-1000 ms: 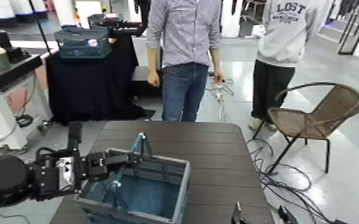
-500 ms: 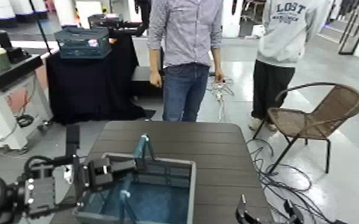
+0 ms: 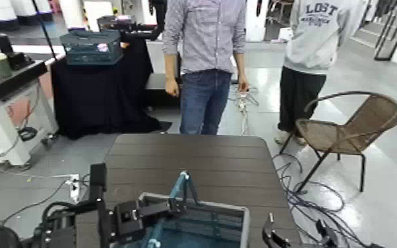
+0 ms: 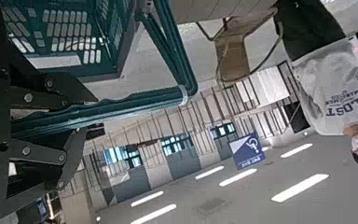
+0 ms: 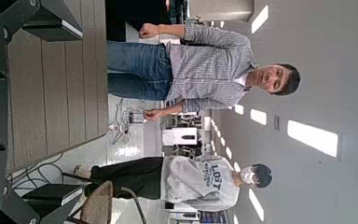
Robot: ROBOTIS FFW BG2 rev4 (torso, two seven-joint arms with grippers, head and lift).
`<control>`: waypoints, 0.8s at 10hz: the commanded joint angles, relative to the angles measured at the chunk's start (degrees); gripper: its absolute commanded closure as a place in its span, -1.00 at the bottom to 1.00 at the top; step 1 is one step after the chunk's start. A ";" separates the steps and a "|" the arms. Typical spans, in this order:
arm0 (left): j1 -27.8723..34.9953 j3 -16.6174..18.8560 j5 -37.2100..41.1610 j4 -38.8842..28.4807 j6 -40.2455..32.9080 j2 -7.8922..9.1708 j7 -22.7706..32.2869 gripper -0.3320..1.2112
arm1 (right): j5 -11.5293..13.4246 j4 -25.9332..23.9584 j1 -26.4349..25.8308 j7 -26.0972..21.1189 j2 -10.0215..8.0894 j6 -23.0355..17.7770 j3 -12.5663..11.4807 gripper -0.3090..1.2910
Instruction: Grasp the handle of the crate.
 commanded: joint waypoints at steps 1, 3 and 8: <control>2.64 1.98 0.33 -1.96 0.29 -2.55 1.27 0.99 | 0.20 -0.17 -0.01 -0.41 0.01 0.20 0.09 -0.43; 4.14 3.39 0.33 -2.75 1.17 -4.92 2.33 0.99 | 0.29 -0.26 -0.01 -0.77 0.10 0.46 0.09 -0.43; 5.81 6.37 0.33 -3.89 3.19 -8.35 3.65 0.99 | 1.08 -0.70 0.08 0.99 0.62 1.16 -0.18 -0.42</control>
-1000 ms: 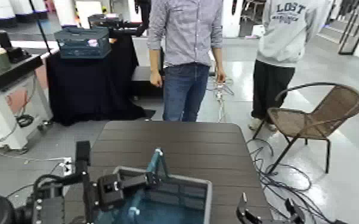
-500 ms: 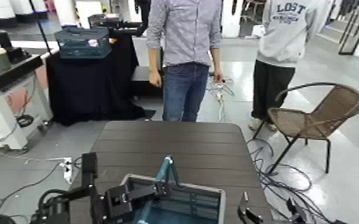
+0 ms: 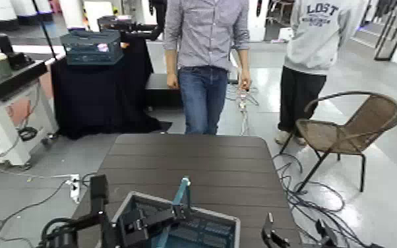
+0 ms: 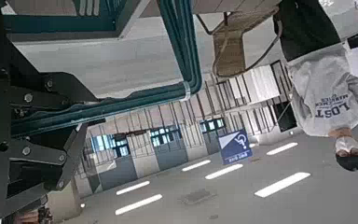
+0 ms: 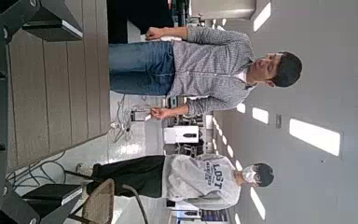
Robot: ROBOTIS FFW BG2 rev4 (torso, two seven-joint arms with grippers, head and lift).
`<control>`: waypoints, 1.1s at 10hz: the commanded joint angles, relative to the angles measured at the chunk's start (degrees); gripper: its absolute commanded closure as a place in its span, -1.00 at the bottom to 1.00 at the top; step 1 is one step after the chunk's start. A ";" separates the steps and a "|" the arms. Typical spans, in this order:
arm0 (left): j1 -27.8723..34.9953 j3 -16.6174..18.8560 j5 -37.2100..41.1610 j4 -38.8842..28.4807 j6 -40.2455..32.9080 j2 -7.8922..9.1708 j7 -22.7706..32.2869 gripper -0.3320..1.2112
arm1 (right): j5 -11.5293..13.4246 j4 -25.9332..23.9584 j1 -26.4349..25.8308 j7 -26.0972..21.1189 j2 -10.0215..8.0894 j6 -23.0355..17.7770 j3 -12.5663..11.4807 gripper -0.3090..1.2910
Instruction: Grasp the handle of the crate.
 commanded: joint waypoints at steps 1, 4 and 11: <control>0.27 0.78 0.00 -0.27 0.41 -1.47 -0.71 0.99 | 1.29 -0.24 0.00 0.95 0.44 0.27 -0.26 -0.42; 0.36 0.52 0.00 -0.10 -0.38 -2.44 -4.31 0.99 | 1.47 -0.24 -0.09 1.03 0.53 1.15 -0.08 -0.42; 0.89 0.87 0.00 0.34 -0.38 -3.49 -5.45 0.99 | 1.11 -0.95 -0.26 2.18 0.53 3.17 0.01 -0.42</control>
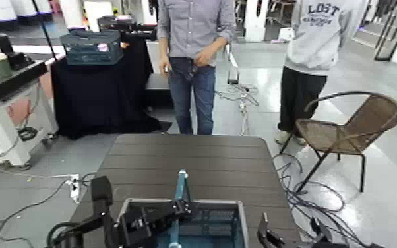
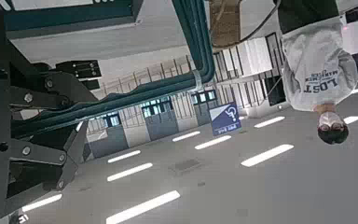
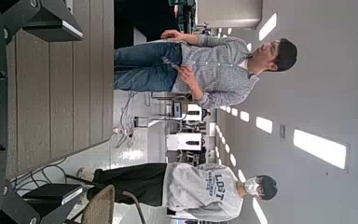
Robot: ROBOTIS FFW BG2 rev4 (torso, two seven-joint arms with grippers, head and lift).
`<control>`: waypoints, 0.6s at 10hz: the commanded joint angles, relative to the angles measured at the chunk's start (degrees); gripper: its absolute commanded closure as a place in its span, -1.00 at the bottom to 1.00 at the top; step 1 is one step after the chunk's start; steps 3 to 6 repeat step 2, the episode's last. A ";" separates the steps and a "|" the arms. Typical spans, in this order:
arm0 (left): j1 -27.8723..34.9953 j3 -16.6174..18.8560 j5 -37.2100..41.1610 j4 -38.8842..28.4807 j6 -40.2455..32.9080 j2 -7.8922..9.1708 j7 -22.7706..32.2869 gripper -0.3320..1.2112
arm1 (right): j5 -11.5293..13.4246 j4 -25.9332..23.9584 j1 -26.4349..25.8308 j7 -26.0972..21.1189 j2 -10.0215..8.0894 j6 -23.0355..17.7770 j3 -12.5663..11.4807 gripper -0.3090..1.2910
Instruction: Grasp the handle of the crate.
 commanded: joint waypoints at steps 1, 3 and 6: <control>0.00 -0.05 0.00 0.04 0.00 -0.09 -0.18 0.99 | -0.54 -0.30 -0.10 0.57 -0.11 1.12 -0.09 -0.42; 0.00 -0.13 0.00 0.13 -0.09 -0.18 -0.35 0.99 | -0.54 -1.00 -0.27 0.75 -0.29 2.53 -0.09 -0.42; 0.00 -0.13 0.00 0.13 -0.09 -0.18 -0.35 0.99 | -0.54 -1.00 -0.27 0.75 -0.29 2.53 -0.09 -0.42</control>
